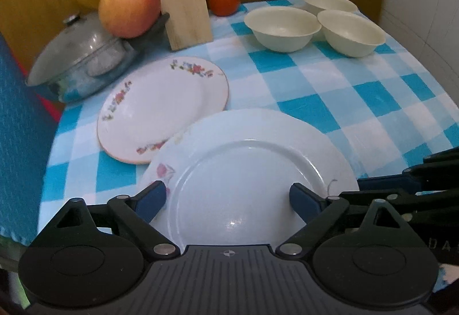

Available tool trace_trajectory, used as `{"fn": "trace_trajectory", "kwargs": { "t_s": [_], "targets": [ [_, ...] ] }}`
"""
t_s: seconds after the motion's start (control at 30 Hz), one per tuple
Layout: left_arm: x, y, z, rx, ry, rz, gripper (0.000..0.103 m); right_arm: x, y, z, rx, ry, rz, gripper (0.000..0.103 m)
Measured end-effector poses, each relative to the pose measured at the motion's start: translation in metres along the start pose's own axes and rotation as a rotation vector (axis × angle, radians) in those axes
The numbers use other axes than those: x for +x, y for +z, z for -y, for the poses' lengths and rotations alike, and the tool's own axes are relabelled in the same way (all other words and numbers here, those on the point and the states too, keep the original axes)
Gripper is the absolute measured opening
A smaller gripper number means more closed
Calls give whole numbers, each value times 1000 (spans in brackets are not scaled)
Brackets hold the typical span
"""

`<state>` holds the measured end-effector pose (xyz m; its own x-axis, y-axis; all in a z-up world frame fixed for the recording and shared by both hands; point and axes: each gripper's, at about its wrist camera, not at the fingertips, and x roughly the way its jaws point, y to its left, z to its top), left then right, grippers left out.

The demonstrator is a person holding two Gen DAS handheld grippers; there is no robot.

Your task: Organize plates and bowls

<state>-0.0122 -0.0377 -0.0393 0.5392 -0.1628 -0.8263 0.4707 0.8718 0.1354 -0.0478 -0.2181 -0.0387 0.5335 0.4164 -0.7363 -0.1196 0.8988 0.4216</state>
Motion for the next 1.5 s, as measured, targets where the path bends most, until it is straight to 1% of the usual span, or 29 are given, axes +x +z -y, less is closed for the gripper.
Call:
{"fn": "trace_trajectory", "kwargs": {
  "t_s": [0.13, 0.23, 0.37, 0.43, 0.5, 0.6, 0.67, 0.73, 0.77, 0.83, 0.93, 1.03, 1.07, 1.23, 1.27, 1.37, 1.5],
  "targets": [
    [-1, -3, -12, -42, -20, -12, 96, -4, -4, -6, -55, -9, -16, 20],
    [-4, -3, -26, -95, -30, -9, 97, -7, -11, -11, -92, -5, -25, 21],
    [-7, -1, -54, -212, -42, -7, 98, -12, -16, -13, -101, 15, -39, 21],
    [-6, -2, -66, -265, -29, -18, 98, -17, -15, -13, -104, 17, -28, 21],
    [-5, -5, -75, -296, -13, -30, 98, -23, -11, -10, -92, 8, 6, 22],
    [2, -13, -84, -325, -11, -73, 99, -23, -4, 1, -26, -30, 44, 24],
    [6, -19, -85, -333, -42, -103, 100, -17, -1, 12, 41, -41, 26, 24],
    [6, -21, -83, -327, -76, -111, 100, -10, 0, 21, 117, -10, -4, 24],
    [5, -22, -81, -317, -78, -109, 100, -8, 0, 23, 139, 10, -16, 24],
    [4, -23, -76, -302, -91, -111, 102, -4, -2, 22, 150, 40, -27, 24],
    [5, -29, -69, -295, -156, -130, 103, 3, -4, 18, 155, 75, -54, 24],
    [3, -27, -55, -243, -170, -127, 102, 7, -6, 16, 164, 83, -73, 27],
    [4, -25, -51, -230, -156, -126, 103, 7, -6, 16, 166, 84, -72, 27],
    [7, -19, -45, -259, -142, -134, 103, 6, -7, 17, 164, 70, -74, 29],
    [9, -17, -43, -256, -143, -134, 103, 6, -7, 17, 165, 68, -74, 33],
    [11, -12, -37, -245, -148, -134, 103, 5, -5, 20, 168, 40, -71, 34],
    [17, -2, -25, -225, -155, -137, 103, 2, -2, 32, 211, 7, -54, 34]
  ]
}}
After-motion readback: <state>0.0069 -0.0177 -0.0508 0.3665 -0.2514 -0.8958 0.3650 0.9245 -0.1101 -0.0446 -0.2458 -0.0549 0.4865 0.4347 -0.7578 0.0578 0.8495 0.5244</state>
